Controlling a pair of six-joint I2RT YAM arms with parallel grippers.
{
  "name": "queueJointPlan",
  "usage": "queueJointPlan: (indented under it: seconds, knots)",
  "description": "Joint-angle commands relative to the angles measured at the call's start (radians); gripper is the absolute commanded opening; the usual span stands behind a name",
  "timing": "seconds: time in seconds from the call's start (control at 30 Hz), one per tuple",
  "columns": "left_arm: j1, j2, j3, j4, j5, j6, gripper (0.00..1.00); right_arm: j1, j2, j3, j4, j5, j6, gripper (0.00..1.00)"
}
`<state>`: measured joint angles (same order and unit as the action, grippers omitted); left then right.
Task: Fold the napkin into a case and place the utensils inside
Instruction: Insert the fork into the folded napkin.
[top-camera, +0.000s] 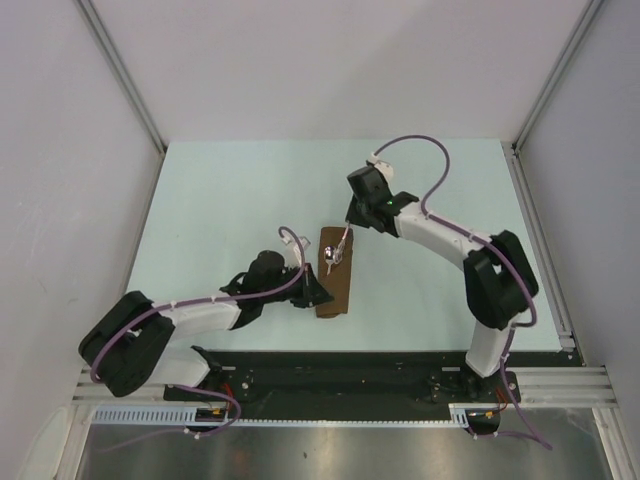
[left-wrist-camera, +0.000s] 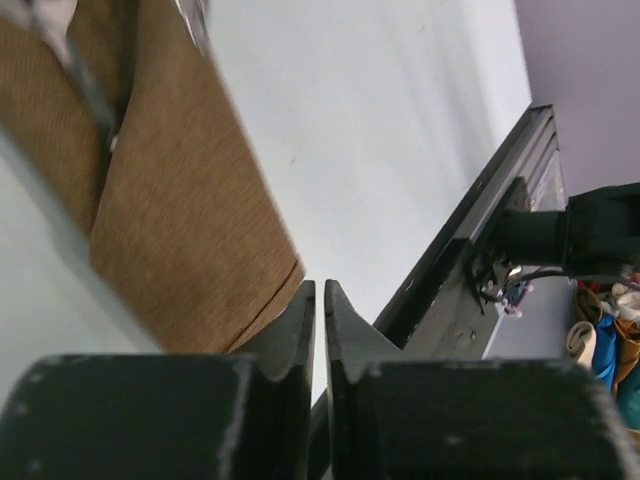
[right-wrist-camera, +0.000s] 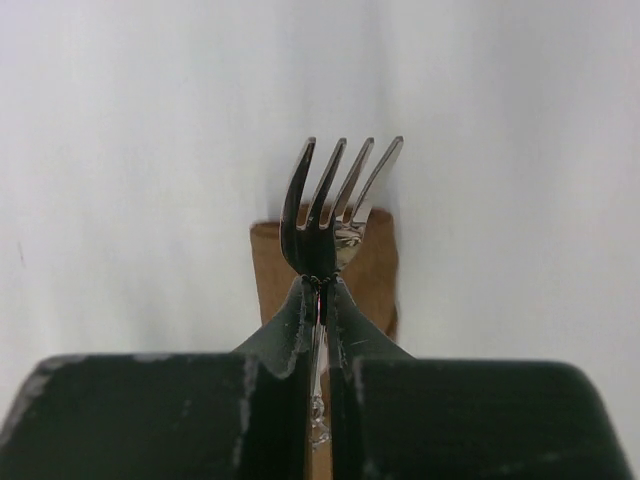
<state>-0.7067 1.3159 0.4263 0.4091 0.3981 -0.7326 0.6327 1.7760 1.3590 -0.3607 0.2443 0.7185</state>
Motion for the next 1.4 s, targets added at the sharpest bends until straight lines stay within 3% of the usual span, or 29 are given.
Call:
queueJointPlan:
  seconds: [0.0,0.17,0.37,0.77,1.37]
  knots:
    - [0.003,0.025,-0.055,0.054,-0.008,0.009,0.03,0.005,0.13,0.153,-0.006,0.049,-0.097,0.0]
    - [0.004,0.059,-0.064,0.079,-0.01,0.016,0.0,0.009,0.235,0.253,-0.029,0.07,-0.168,0.0]
    - [0.006,0.108,-0.073,0.115,-0.008,0.015,0.0,0.033,0.252,0.285,-0.066,0.089,-0.223,0.0]
    - [0.007,0.148,-0.07,0.148,-0.001,0.006,0.0,0.076,0.218,0.253,-0.187,0.086,-0.159,0.0]
    - [0.007,0.169,-0.073,0.177,0.01,-0.007,0.0,0.114,0.174,0.147,-0.227,-0.002,-0.082,0.0]
